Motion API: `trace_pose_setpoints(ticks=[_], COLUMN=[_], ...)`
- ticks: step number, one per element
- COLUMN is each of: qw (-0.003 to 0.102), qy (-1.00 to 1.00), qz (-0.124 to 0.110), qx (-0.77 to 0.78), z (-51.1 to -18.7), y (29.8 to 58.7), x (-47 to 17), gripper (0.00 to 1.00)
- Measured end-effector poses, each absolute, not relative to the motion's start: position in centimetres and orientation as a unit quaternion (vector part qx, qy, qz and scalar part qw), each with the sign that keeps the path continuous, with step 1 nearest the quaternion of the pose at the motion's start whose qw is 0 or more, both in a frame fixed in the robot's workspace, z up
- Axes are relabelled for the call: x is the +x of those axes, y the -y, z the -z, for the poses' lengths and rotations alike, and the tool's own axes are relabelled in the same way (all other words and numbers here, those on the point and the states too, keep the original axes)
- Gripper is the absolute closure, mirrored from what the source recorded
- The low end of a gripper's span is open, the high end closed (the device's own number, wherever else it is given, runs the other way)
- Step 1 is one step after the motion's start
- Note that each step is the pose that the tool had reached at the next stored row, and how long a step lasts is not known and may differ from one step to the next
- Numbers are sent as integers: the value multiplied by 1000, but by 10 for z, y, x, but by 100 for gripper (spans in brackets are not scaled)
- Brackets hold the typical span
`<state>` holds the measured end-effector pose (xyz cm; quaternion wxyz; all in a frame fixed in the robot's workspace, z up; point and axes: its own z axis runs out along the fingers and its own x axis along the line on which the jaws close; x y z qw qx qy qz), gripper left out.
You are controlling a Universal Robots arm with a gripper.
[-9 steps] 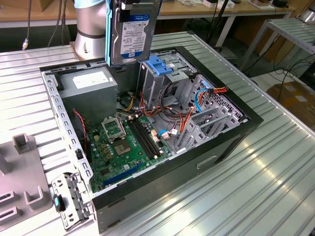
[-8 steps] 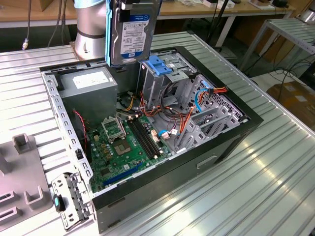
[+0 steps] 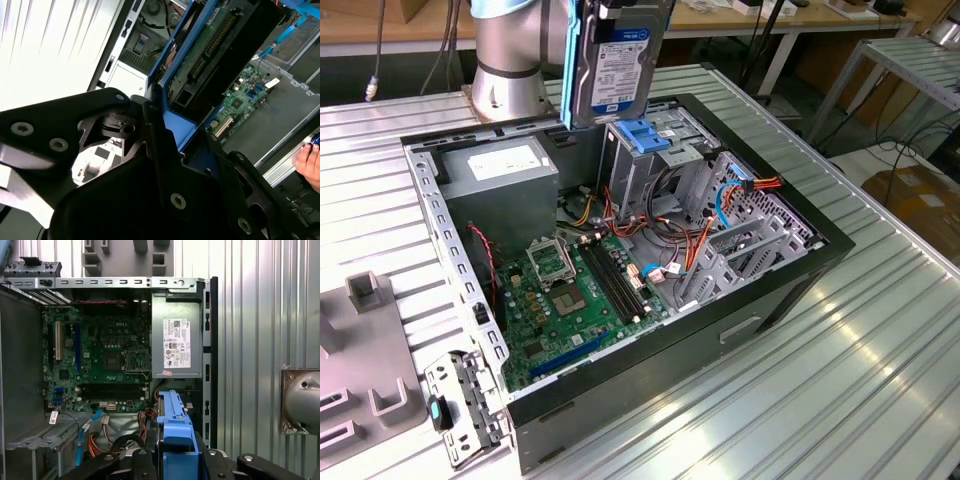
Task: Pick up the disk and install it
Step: 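Pick up the disk, then insert the disk into the insertion slot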
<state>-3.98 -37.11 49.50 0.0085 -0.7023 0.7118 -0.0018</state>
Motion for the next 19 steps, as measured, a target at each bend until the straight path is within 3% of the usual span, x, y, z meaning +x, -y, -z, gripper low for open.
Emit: trace_pose_setpoints(ticks=[19], qw=[8], qy=[-712], qz=[2], qx=[-702], z=[-495], y=[375], x=[-30], gripper=[63])
